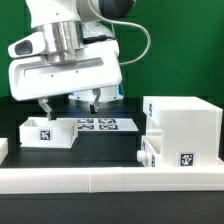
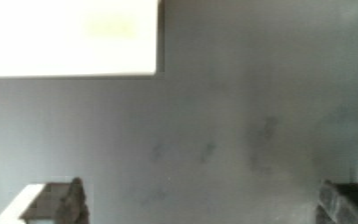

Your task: Assemble drawer

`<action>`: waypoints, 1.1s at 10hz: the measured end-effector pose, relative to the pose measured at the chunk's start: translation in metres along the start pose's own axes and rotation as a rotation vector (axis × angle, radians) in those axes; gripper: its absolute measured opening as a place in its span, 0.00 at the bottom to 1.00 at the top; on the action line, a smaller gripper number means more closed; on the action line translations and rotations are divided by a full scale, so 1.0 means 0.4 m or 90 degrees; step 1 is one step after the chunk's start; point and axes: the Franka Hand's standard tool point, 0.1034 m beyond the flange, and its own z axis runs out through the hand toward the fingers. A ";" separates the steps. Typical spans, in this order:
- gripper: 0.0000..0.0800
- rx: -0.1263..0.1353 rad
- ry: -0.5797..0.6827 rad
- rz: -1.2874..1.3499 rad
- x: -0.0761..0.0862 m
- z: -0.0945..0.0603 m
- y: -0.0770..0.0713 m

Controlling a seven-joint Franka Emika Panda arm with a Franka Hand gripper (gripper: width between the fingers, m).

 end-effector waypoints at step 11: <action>0.81 -0.039 0.004 0.014 -0.089 0.017 -0.009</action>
Offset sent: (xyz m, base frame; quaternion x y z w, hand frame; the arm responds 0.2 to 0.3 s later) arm 0.0000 0.0000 0.0000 0.0000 0.0000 0.0000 1.0000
